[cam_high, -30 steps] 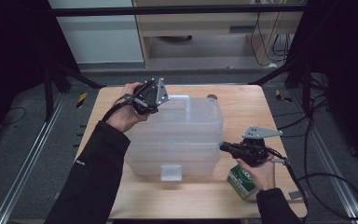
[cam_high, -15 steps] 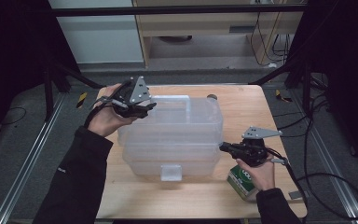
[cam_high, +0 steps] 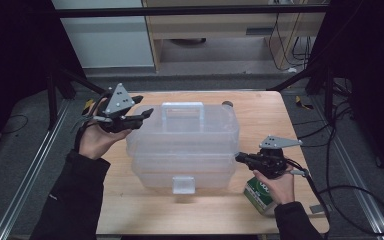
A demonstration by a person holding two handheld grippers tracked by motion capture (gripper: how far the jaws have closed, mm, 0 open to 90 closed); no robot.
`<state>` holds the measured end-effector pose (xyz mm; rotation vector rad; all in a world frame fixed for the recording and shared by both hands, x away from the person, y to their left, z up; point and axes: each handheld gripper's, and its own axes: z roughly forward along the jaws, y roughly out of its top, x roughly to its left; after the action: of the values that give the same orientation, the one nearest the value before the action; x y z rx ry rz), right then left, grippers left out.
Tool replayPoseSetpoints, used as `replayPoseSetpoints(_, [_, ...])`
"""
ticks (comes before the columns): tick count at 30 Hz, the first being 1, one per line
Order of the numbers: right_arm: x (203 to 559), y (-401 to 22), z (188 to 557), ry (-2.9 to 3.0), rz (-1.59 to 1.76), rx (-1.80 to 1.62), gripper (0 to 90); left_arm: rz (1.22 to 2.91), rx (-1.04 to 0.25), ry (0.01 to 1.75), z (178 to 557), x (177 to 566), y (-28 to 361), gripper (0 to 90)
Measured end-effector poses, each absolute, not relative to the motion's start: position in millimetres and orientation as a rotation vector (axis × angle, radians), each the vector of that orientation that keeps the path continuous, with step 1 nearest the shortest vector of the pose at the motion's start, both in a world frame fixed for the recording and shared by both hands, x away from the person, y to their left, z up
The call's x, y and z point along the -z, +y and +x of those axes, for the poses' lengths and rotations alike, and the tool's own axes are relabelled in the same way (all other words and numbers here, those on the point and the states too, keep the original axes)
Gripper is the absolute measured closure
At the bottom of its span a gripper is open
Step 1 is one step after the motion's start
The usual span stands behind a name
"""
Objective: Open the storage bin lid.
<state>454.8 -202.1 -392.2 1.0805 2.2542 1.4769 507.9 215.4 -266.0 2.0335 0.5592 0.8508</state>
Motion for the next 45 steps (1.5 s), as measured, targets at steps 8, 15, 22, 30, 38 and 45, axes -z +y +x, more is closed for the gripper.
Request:
replayPoseSetpoints(8, [392, -201, 455, 2.251, 1.081, -1.473, 90.0, 1.846, -0.86, 0.738, 495, 273, 249, 60.2])
replayPoseSetpoints(15, [392, -202, 455, 2.254, 1.079, -1.473, 90.0, 1.756, -0.894, 0.798, 476, 286, 276, 66.2])
replayPoseSetpoints(22, [392, -201, 455, 2.256, 1.08, -1.469, 90.0, 1.69, -0.91, 0.865, 457, 296, 300, 72.6])
replayPoseSetpoints(30, [392, -201, 454, 2.258, 1.08, -1.462, 90.0, 1.683, -0.925, 0.921, 443, 315, 316, 78.3])
replayPoseSetpoints(38, [391, -201, 454, 2.261, 1.079, -1.457, 90.0, 1.725, -0.852, 0.994, 442, 355, 323, 82.6])
replayPoseSetpoints(45, [391, -201, 454, 2.262, 1.076, -1.455, 90.0, 1.745, -0.812, 1.009, 441, 370, 323, 86.7])
